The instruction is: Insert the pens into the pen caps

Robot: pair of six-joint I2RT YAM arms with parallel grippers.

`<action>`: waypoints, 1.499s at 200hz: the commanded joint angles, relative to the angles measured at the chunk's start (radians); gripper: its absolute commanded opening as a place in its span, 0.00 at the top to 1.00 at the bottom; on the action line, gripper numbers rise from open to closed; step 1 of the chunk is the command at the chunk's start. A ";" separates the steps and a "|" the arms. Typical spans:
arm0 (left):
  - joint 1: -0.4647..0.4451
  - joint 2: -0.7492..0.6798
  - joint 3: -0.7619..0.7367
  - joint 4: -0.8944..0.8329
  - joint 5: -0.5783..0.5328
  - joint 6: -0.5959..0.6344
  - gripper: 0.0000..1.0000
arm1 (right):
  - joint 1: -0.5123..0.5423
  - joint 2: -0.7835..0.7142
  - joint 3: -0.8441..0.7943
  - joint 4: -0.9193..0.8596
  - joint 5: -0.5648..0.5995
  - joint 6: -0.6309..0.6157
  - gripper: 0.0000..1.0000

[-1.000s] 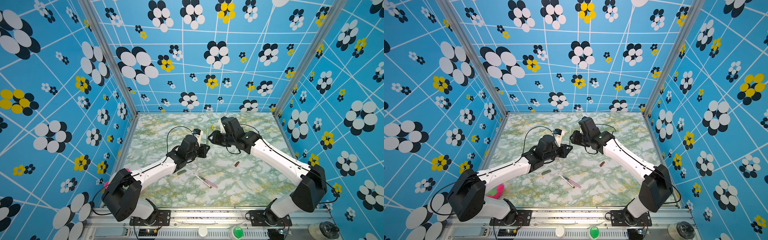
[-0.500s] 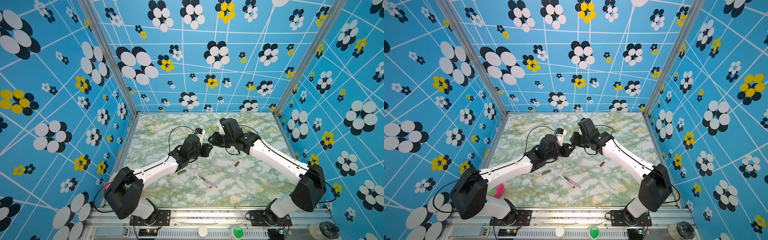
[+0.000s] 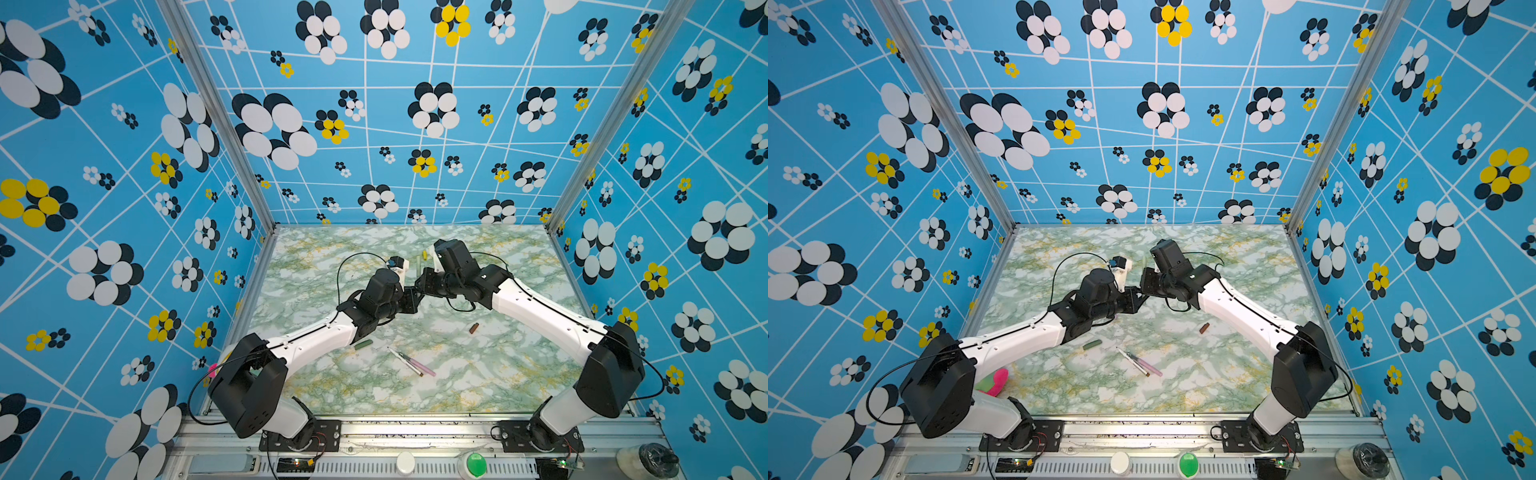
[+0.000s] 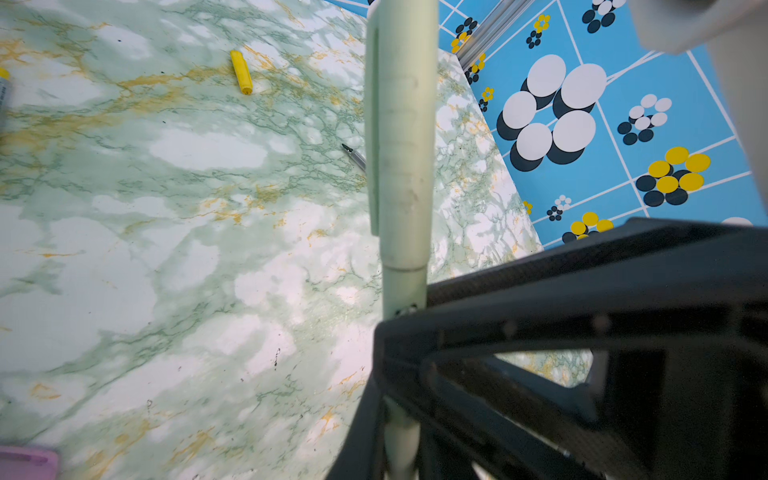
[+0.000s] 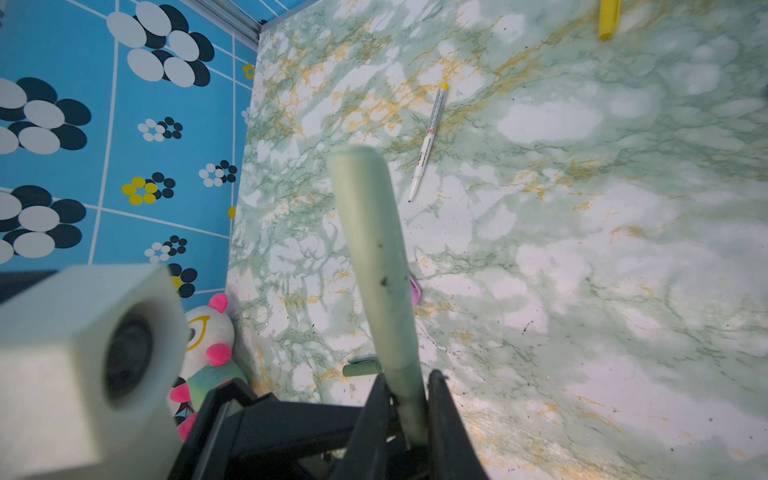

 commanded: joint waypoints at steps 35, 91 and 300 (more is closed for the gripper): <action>-0.007 0.002 0.038 0.027 0.021 -0.005 0.88 | 0.022 0.010 0.061 -0.062 0.062 -0.022 0.90; -0.008 -0.131 -0.064 -0.050 0.051 0.089 0.41 | -0.001 0.038 0.170 -0.186 0.142 -0.067 0.90; 0.007 -0.580 -0.326 -0.061 -0.082 0.347 0.01 | -0.069 0.644 0.523 -0.504 0.076 -0.243 0.86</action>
